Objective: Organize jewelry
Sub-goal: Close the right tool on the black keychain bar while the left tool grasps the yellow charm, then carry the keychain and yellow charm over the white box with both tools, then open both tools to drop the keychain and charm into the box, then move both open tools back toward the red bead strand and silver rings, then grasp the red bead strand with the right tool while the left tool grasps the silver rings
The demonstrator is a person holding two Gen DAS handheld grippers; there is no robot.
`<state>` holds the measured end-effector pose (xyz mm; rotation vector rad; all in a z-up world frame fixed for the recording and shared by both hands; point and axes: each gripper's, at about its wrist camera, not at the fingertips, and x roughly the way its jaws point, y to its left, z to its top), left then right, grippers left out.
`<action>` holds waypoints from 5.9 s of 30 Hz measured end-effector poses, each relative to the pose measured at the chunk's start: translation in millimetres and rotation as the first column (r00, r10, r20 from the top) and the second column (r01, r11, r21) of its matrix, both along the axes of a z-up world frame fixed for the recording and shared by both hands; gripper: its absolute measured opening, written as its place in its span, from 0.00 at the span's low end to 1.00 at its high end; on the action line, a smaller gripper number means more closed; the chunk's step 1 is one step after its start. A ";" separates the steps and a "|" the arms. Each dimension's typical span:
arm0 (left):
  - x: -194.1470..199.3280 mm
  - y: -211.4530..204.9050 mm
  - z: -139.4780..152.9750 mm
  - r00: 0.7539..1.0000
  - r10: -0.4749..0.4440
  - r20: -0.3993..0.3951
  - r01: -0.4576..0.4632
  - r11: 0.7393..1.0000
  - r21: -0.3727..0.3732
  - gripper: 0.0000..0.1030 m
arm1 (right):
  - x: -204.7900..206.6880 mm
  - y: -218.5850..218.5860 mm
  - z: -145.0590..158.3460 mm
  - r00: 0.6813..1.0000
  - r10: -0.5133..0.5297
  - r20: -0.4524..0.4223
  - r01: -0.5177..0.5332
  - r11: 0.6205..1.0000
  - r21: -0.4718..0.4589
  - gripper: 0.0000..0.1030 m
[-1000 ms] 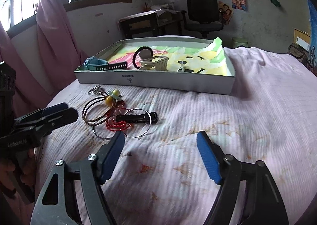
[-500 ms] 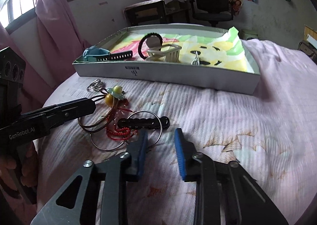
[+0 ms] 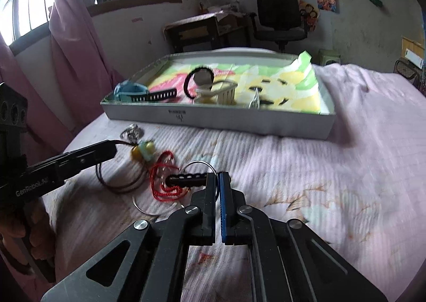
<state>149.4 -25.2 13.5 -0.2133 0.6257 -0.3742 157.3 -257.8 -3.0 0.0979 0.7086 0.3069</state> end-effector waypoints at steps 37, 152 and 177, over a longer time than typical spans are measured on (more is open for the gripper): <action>-8.0 -21.7 51.9 0.994 -0.012 0.105 0.011 1.000 0.009 0.03 | -38.2 -44.0 82.4 0.959 -0.070 0.276 0.043 0.994 0.105 0.02; 24.6 27.0 -11.9 0.986 0.149 -0.076 -0.129 0.967 0.221 0.99 | -10.4 -5.4 -7.2 0.998 -0.049 -0.036 0.046 0.996 -0.071 0.97; 69.1 23.8 -22.0 0.988 0.025 -0.152 -0.006 0.993 0.121 0.30 | 3.7 12.3 -19.0 0.994 0.045 -0.104 -0.044 0.999 0.013 0.44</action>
